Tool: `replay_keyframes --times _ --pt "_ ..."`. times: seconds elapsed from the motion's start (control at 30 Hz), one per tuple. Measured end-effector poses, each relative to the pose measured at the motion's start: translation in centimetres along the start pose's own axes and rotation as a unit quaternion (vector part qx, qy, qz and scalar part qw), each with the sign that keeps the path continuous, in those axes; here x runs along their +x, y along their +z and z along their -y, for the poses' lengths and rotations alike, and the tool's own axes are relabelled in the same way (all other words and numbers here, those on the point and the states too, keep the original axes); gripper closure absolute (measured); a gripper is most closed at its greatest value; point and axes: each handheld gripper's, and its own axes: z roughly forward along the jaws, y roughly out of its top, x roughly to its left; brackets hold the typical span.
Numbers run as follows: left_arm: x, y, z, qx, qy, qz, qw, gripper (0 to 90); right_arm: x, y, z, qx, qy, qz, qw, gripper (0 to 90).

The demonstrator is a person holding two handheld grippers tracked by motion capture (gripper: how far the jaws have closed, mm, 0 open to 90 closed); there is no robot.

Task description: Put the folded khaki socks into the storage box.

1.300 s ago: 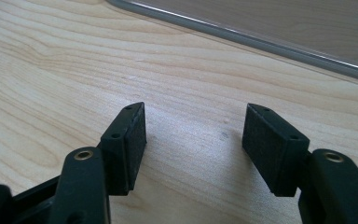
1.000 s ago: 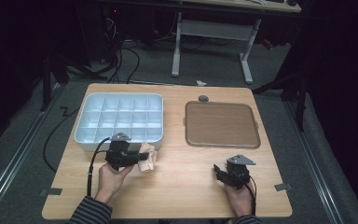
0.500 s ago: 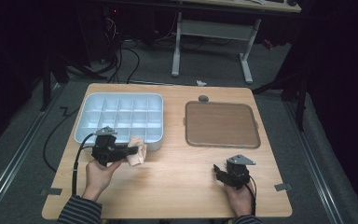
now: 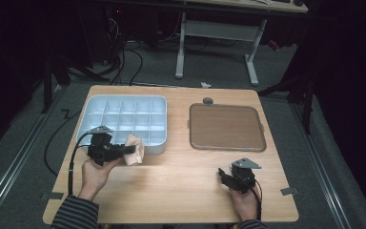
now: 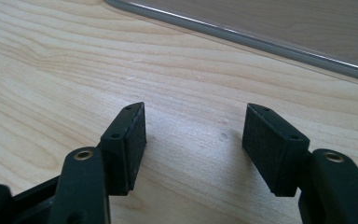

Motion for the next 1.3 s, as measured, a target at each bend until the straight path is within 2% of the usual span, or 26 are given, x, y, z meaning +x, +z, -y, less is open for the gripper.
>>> replay_keyframes --times 0.03,0.1,0.17,0.27,0.33,0.5,0.6,0.67,0.77,0.9,1.0,1.3 --pt "0.3 0.1 -0.2 0.003 -0.004 0.001 1.0000 77.1 0.0 0.0 0.0 0.000 0.000 0.000 1.0000 39.9" --pt "0.4 0.0 -0.7 0.004 0.002 -0.007 1.0000 77.1 0.0 0.0 0.0 0.000 0.001 0.001 1.0000 39.7" --pt "0.3 -0.2 -0.7 0.001 0.005 -0.006 1.0000 77.2 0.0 0.0 0.0 0.000 0.001 0.001 1.0000 39.7" --pt "0.9 -0.4 -1.1 0.002 -0.005 -0.005 1.0000 77.2 0.0 0.0 0.0 0.000 0.001 0.001 1.0000 39.9" --pt "1.1 -0.5 -1.5 -0.006 -0.011 -0.001 0.9999 77.2 0.0 0.0 0.0 0.000 0.002 0.002 1.0000 40.0" --pt "1.5 -0.8 -1.9 -0.001 -0.007 -0.012 0.9999 77.1 0.0 0.0 0.0 0.000 0.002 0.002 1.0000 39.9" --pt "1.9 -1.4 -2.1 -0.011 -0.011 -0.012 0.9998 77.2 0.0 0.0 0.0 0.000 0.001 0.002 1.0000 39.7" --pt "2.1 -1.8 -2.3 -0.012 -0.008 -0.020 0.9997 77.1 0.0 0.0 0.0 0.001 0.002 0.002 1.0000 39.6" --pt "2.9 -2.2 -2.3 -0.017 -0.015 -0.026 0.9994 77.1 0.0 0.0 0.0 0.000 0.005 0.005 1.0000 39.7" --pt "3.2 -1.9 -2.3 -0.011 -0.016 -0.031 0.9993 77.2 0.0 0.0 0.0 0.001 0.005 0.005 1.0000 39.5" --pt "3.4 -2.0 -2.4 -0.018 -0.018 -0.029 0.9992 77.1 0.0 0.0 0.0 0.001 0.005 0.005 1.0000 39.5" --pt "4.0 -1.1 -2.4 -0.014 -0.023 -0.038 0.9989 77.1 0.0 0.0 0.0 0.001 0.004 0.005 1.0000 39.4"
